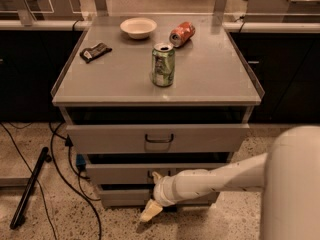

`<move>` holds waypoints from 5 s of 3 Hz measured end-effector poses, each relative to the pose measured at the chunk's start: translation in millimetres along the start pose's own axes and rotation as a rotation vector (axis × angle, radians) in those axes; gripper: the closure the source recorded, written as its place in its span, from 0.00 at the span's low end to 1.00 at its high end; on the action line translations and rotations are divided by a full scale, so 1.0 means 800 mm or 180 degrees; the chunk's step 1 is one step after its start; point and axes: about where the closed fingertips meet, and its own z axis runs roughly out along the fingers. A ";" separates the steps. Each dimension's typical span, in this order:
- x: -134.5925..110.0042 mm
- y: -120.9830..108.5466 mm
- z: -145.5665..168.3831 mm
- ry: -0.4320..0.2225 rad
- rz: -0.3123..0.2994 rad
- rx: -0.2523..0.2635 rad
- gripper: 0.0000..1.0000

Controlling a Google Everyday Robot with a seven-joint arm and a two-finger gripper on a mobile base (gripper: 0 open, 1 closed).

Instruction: Open middle drawer

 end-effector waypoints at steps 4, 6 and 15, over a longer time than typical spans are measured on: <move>-0.008 -0.010 -0.004 -0.0191 -0.0004 0.0002 0.00; -0.010 -0.017 -0.004 -0.0069 -0.0058 0.0106 0.07; 0.038 -0.034 -0.007 0.0358 0.0145 0.0369 1.00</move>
Offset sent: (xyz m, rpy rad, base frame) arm 0.0057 0.0122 0.0000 0.1088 0.0249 0.0180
